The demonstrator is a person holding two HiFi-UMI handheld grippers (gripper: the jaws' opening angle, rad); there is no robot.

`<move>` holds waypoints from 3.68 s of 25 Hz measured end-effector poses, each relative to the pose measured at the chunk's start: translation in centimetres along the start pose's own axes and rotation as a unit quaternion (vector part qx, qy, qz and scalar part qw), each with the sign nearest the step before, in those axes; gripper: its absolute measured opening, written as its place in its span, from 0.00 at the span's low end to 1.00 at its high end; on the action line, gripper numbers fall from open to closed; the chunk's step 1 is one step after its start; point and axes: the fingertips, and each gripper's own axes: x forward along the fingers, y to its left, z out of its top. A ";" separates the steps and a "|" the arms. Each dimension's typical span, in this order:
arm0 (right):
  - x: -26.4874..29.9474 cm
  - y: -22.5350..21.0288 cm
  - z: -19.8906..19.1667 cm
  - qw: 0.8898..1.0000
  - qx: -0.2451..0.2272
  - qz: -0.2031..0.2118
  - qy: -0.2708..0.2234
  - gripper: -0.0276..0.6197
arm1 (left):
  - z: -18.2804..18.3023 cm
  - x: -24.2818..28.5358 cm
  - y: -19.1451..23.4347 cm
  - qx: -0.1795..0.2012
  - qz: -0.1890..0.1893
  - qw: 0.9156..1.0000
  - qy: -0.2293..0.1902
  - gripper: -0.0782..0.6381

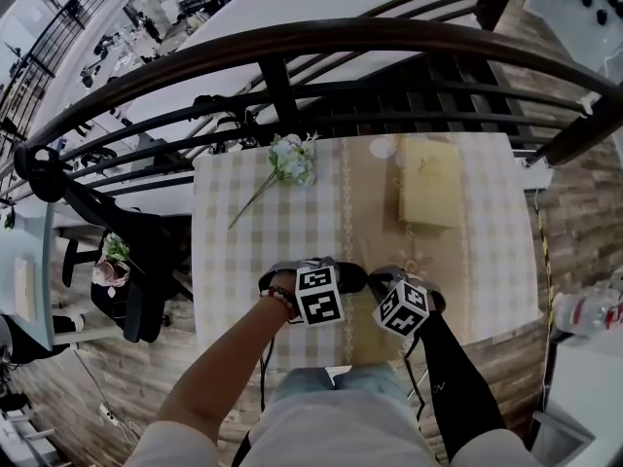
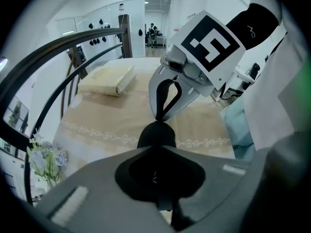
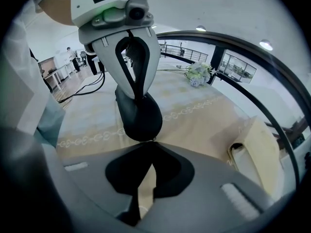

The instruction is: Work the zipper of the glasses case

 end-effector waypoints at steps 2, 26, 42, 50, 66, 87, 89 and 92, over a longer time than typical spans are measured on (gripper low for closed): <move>-0.2 0.3 -0.1 1.000 -0.001 0.006 0.000 0.09 | 0.0 0.0 0.0 -0.003 -0.003 1.000 -0.001 0.12; -0.9 3.3 0.0 0.999 0.019 0.028 -0.010 0.09 | 0.2 -0.1 0.1 -0.017 -0.014 1.000 -0.016 0.12; 0.5 5.9 0.7 0.990 0.134 -0.022 -0.026 0.09 | 0.2 -0.2 0.1 -0.022 -0.007 0.999 -0.027 0.12; 0.6 3.0 0.2 0.975 0.213 -0.043 -0.036 0.25 | 0.2 -0.2 0.0 -0.019 -0.006 0.999 -0.027 0.12; 0.6 4.3 0.2 0.996 0.070 -0.046 0.029 0.09 | 0.1 0.0 0.0 -0.023 -0.007 0.999 -0.027 0.12; 0.6 4.7 0.2 0.957 0.264 -0.099 0.062 0.09 | 0.3 -0.4 0.0 -0.055 -0.006 0.998 -0.038 0.12; 0.6 4.5 -0.1 0.956 0.270 -0.103 0.057 0.09 | 0.3 -0.6 0.0 -0.055 -0.014 0.997 -0.045 0.12; 0.5 4.2 -0.2 0.955 0.273 -0.107 0.050 0.09 | 0.2 -0.6 0.1 -0.045 -0.007 0.998 -0.049 0.12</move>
